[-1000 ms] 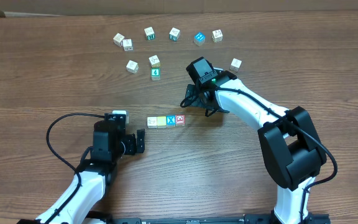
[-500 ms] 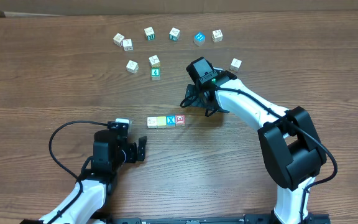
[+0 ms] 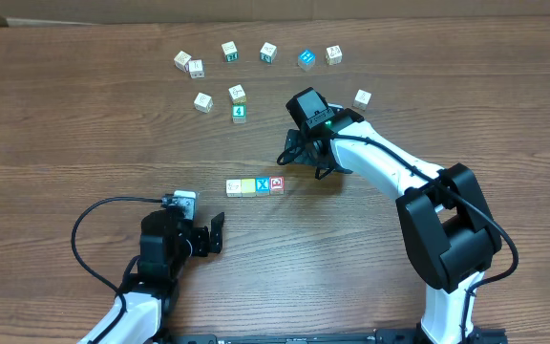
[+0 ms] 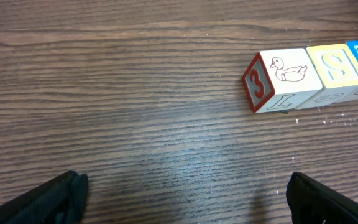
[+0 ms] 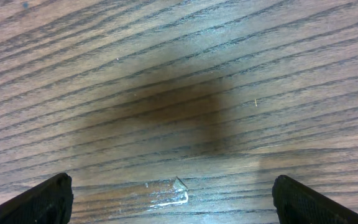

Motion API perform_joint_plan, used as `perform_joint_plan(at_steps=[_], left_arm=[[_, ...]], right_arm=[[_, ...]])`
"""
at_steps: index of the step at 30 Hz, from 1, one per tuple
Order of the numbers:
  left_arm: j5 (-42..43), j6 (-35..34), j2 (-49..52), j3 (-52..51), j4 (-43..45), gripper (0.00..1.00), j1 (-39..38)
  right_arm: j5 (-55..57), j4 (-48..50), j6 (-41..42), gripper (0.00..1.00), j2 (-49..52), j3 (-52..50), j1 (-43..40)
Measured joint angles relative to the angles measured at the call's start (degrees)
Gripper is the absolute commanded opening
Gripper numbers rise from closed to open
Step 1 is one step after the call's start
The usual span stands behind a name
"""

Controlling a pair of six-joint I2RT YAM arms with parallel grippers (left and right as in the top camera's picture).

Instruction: Form a horizontal line

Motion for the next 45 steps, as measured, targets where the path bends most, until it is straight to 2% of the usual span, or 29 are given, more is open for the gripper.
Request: perform_joint_plan(at_steps=[17, 28, 45], left_arm=[[0.0, -0.2, -2.5, -1.2, -1.3, 0.99, 1.2], [-0.3, -2.2, -5.3, -4.8, 1.7, 1.0, 1.6], [-0.7, -3.3, -14.1, -5.3, -6.4, 1.0, 1.6]], right_arm=[[0.0, 0.0, 0.0, 1.0, 0.0, 0.0, 0.0], [0.0, 0.0, 0.0, 1.0, 0.0, 0.0, 0.0], [0.0, 0.0, 0.0, 1.0, 0.0, 0.0, 0.0]])
